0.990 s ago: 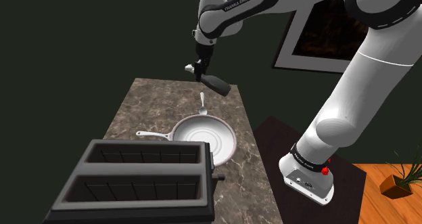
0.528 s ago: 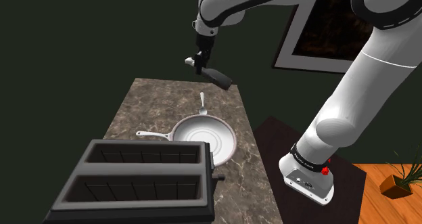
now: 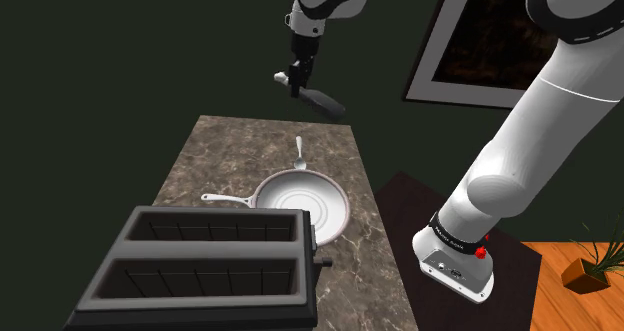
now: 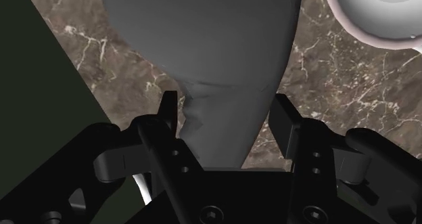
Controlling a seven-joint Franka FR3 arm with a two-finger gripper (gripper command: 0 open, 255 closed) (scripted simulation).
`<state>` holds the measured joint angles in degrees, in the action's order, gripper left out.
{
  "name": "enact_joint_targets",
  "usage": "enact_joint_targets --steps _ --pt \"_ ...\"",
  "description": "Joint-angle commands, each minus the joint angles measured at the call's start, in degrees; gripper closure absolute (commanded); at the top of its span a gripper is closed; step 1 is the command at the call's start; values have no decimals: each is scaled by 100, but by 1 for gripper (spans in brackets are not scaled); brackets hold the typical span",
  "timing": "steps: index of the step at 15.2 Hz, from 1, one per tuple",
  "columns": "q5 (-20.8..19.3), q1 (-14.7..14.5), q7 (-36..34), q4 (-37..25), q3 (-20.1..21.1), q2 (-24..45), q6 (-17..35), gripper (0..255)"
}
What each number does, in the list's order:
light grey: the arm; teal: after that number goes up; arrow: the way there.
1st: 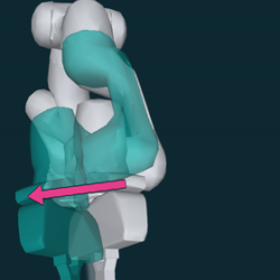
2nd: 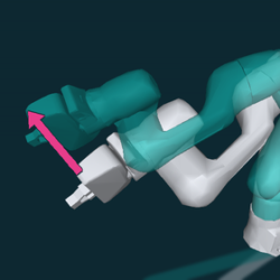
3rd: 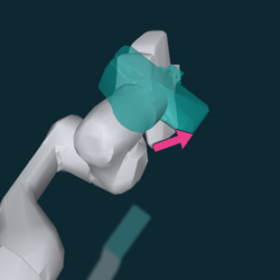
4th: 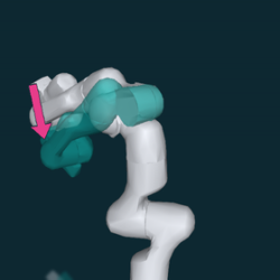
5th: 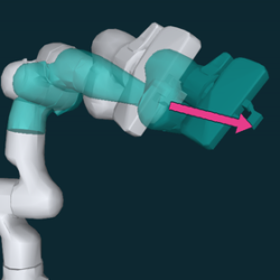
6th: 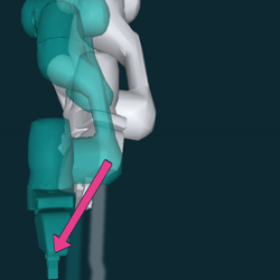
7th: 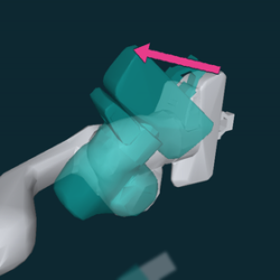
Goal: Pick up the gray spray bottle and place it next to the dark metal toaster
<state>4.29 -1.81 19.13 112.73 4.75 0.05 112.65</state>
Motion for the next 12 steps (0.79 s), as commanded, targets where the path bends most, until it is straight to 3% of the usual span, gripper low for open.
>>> enact_joint_targets --steps 1,12 --pt "0 1 -10 -103 -1 -52 -157 255" --pt "-11 8 -57 -847 -8 -141 -989 255"
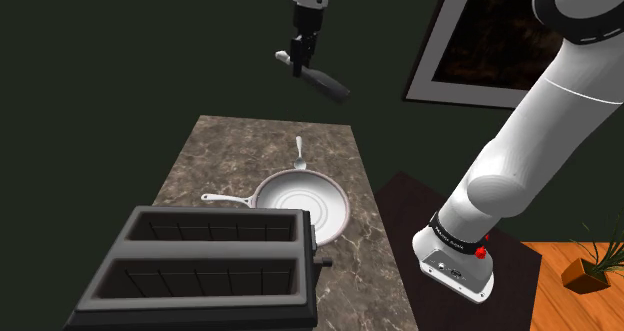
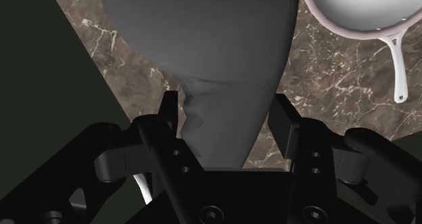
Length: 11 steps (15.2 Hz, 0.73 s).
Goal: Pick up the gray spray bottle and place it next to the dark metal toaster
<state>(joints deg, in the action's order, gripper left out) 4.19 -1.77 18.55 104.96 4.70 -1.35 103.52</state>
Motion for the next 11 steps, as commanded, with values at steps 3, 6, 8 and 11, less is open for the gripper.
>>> enact_joint_targets --steps 3,6,8,11 --pt "-5 5 -13 -304 -5 1 -306 255" --pt "13 -27 -77 -153 28 -197 -348 255" --pt "57 -94 -198 291 98 -590 -285 255" --pt "141 -199 -389 893 217 -1160 -234 255"
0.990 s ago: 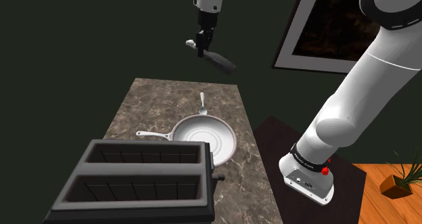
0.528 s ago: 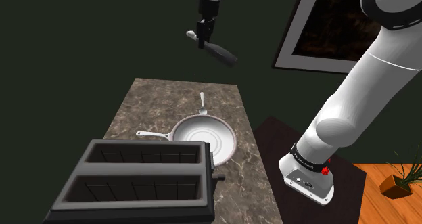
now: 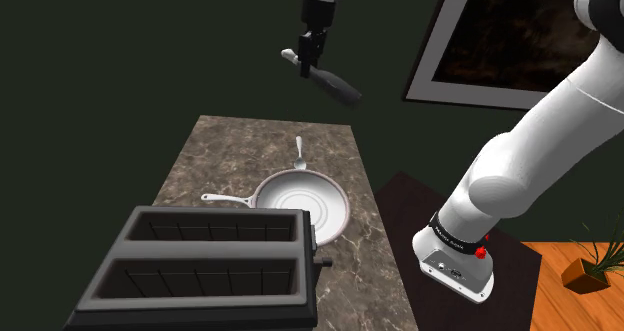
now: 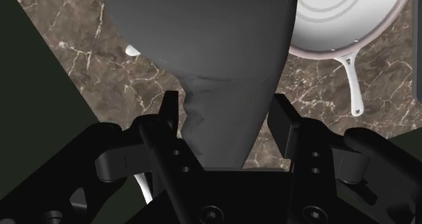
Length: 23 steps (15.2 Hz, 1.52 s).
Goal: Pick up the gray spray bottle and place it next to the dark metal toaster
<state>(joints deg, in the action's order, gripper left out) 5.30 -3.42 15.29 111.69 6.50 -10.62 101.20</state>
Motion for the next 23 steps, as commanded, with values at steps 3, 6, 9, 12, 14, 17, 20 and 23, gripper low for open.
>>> enact_joint_targets --steps 3,6,9,12,14,17,20,23 --pt "136 -150 -267 754 168 -782 2 255" --pt "265 -279 -485 1224 313 -1315 -35 255" --pt "417 -423 -719 1633 474 -1831 -111 255" --pt "592 -583 -973 1982 650 -2327 -220 255" --pt "722 -700 -1154 2182 777 -2644 -309 255" --pt "933 -890 -1447 2433 981 -3094 -462 255" --pt "1164 -1095 -1766 2623 1203 -3509 -629 255" --pt "1414 -1307 -2111 2753 1445 -3879 -802 255"
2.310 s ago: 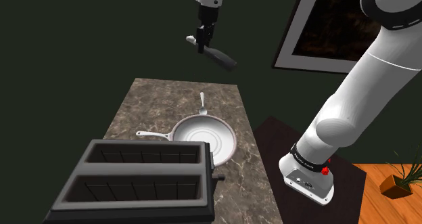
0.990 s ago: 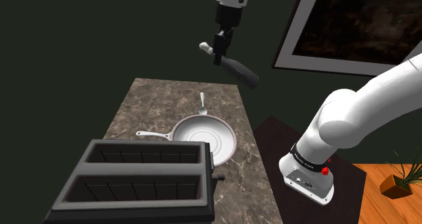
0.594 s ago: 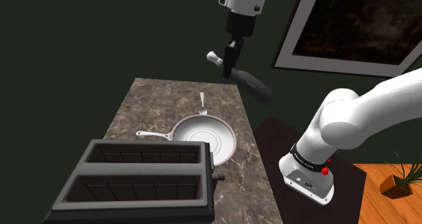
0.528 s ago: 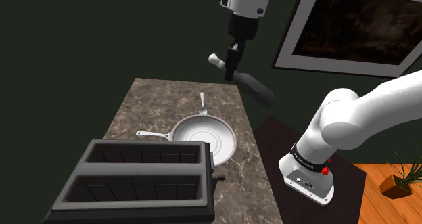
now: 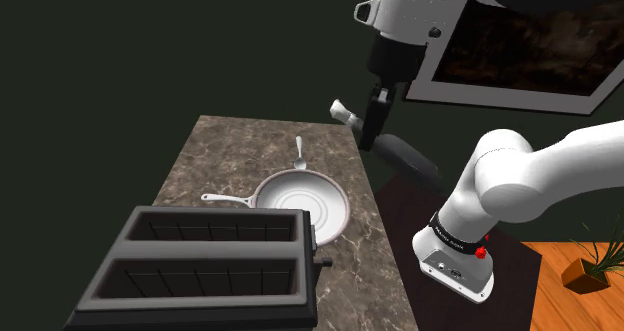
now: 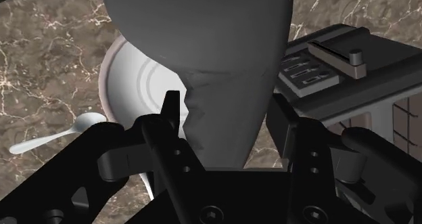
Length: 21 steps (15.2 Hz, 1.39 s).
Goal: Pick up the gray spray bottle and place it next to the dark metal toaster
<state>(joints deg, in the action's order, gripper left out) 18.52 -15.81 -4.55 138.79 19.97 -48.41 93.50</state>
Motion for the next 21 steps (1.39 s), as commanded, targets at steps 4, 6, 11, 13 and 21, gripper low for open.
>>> enact_joint_targets --steps 4,6,11,13,21 --pt "453 -347 -618 121 455 -516 -261 255" --pt "638 -486 -879 120 644 -685 -366 255" --pt "1117 -796 -1557 3 1151 -993 -592 255" --pt "1313 -893 -1832 -88 1367 -1074 -667 255" --pt "1762 -1091 -2200 122 1869 -1263 -472 255"
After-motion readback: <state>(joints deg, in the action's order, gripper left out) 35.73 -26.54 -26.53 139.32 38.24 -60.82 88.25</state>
